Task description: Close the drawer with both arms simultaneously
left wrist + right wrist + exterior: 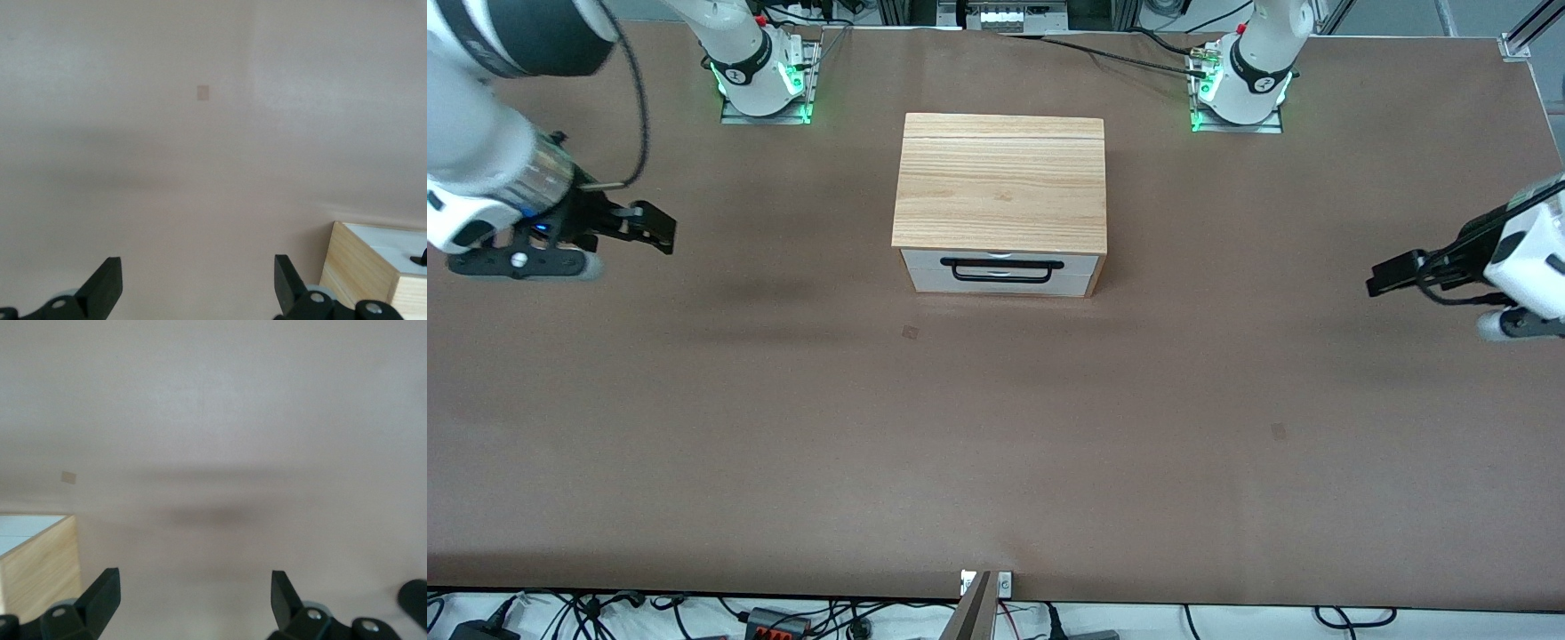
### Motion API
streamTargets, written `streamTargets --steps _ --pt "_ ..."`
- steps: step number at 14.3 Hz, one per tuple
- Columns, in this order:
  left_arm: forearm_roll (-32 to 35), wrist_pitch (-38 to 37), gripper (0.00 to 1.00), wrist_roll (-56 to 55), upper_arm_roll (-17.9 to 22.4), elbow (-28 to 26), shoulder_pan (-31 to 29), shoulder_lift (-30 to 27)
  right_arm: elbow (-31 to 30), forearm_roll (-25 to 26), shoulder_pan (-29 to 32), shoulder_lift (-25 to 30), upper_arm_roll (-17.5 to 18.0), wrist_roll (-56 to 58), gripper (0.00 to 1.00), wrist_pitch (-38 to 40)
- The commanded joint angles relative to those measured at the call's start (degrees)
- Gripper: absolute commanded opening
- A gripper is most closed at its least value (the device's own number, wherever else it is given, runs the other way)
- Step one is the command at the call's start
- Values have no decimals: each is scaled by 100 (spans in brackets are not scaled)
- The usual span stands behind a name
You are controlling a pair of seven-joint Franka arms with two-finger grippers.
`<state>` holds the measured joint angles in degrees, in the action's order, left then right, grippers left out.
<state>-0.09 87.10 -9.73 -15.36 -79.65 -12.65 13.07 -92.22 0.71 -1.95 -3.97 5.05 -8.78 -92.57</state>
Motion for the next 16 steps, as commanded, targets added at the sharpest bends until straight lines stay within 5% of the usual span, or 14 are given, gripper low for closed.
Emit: streamTargets --steps 1,5,16 --pt "80 674 100 15 -81 -1224 -10 -785 -358 -159 248 336 145 8 100 -7" --pt "132 827 100 41 -107 -1456 -10 -946 -331 -194 248 380 -232 43 100 -7" --pt "71 774 100 208 -160 -1571 -10 -1017 -279 -159 283 345 -242 -36 100 2"
